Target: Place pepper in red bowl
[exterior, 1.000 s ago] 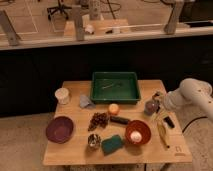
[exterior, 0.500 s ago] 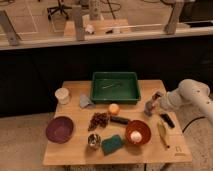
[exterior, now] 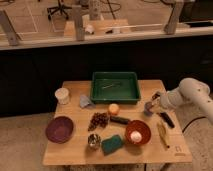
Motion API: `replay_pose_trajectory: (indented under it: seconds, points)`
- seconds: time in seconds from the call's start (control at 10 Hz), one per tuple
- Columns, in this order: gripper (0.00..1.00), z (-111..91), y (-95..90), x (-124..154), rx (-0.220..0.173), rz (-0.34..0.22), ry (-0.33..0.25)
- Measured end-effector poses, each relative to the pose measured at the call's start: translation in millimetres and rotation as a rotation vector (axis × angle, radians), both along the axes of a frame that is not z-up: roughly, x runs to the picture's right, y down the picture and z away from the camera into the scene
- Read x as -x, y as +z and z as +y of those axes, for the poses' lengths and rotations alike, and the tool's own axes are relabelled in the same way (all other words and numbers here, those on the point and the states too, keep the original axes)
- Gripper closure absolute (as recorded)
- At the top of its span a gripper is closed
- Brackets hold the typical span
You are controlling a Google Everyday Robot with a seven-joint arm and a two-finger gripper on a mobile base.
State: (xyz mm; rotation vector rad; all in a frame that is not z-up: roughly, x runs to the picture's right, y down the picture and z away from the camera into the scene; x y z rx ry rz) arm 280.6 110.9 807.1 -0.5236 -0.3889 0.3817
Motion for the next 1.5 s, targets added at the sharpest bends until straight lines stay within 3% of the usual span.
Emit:
replay_pose_trajectory:
  seconds: [0.3, 0.5, 0.9, 1.1, 1.3, 1.5]
  points:
    - [1.0, -18.4, -42.0, 17.5, -0.024, -0.067, -0.027]
    - [1.0, -18.9, -78.0, 30.6, -0.022, -0.172, -0.019]
    - [1.0, 27.7, -141.1, 64.9, 0.068, -0.369, -0.037]
    - [0.99, 45.4, -157.8, 90.4, 0.117, -0.46, -0.055]
    - [0.86, 60.0, -166.9, 106.0, 0.151, -0.526, -0.091]
    - [0.66, 73.1, -165.8, 111.9, 0.151, -0.528, -0.139]
